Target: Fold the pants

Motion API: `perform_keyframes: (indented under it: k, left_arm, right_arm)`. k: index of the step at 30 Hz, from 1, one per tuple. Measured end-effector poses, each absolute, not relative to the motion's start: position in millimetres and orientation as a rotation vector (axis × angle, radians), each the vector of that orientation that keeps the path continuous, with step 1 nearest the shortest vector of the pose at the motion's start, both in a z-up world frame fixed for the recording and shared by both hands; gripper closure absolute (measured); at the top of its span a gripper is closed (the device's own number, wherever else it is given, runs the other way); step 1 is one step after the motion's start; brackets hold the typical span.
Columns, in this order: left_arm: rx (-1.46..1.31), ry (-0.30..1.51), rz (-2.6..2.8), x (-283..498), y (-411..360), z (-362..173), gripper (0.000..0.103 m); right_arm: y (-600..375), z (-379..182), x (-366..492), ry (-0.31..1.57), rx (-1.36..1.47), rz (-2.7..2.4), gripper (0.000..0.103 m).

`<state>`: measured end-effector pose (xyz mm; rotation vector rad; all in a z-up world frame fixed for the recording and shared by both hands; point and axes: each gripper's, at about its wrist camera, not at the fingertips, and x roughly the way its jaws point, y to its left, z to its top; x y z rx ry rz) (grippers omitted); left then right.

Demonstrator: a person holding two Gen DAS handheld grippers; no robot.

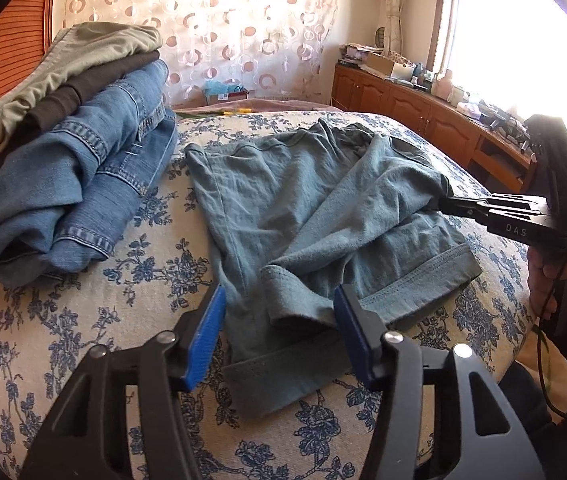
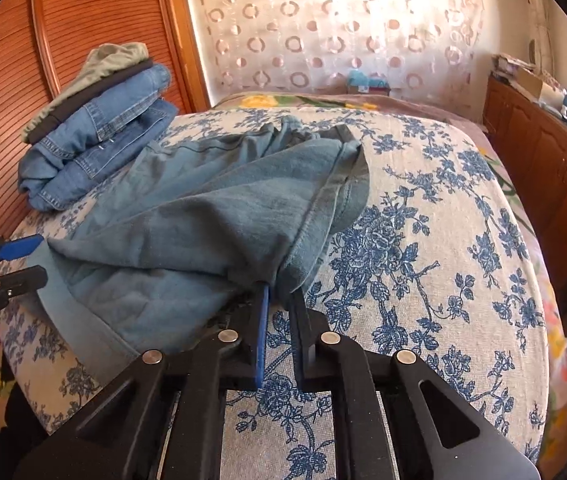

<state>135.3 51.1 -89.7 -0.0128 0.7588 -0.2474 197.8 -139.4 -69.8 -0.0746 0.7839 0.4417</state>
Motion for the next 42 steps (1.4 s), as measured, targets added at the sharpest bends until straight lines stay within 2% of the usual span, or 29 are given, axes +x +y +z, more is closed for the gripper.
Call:
perform_keyframes:
  k: [5,9,14,17,23,28,29,31,36,42]
  left_arm:
    - [-0.005,0.765,-0.266,133.4,47.4,-91.7,0.066]
    - [0.0,0.77,-0.273,130.5,46.2,-92.4,0.071]
    - [-0.005,0.761,-0.282,125.2,47.5,-88.4,0.087]
    - [-0.008,0.738,-0.304,119.8,46.1,-82.9,0.092]
    - [-0.011,0.714,-0.323,115.4,43.2,-75.6,0.094]
    - [-0.011,0.721,-0.322,115.9,44.3,-77.2,0.093]
    - [-0.013,0.723,-0.321,117.5,44.9,-78.2,0.093]
    - [-0.017,0.725,-0.32,117.9,45.5,-79.5,0.093]
    - [-0.014,0.73,-0.318,119.4,44.3,-83.8,0.093]
    - [-0.018,0.735,-0.314,120.6,46.4,-85.5,0.093]
  right_arm:
    - [-144.9,-65.5,192.9,0.734,-0.051,0.424,0.102]
    - [-147.8,-61.9,192.0,0.705,-0.032,0.411,0.102]
    - [-155.4,-49.1,191.2,0.668,0.01,0.408,0.103]
    - [-158.0,-35.9,192.9,0.643,-0.003,0.398,0.103]
    - [-154.3,-3.8,209.1,0.617,-0.042,0.403,0.103]
    - [-155.1,-10.2,209.7,0.659,-0.065,0.397,0.102]
    - [-156.4,-14.2,209.7,0.674,-0.057,0.395,0.1]
    - [-157.6,-21.5,209.3,0.699,-0.049,0.389,0.08]
    - [-154.5,-41.3,206.9,0.754,-0.044,0.397,0.061]
    - [-152.7,-59.5,208.7,0.828,-0.006,0.421,0.062]
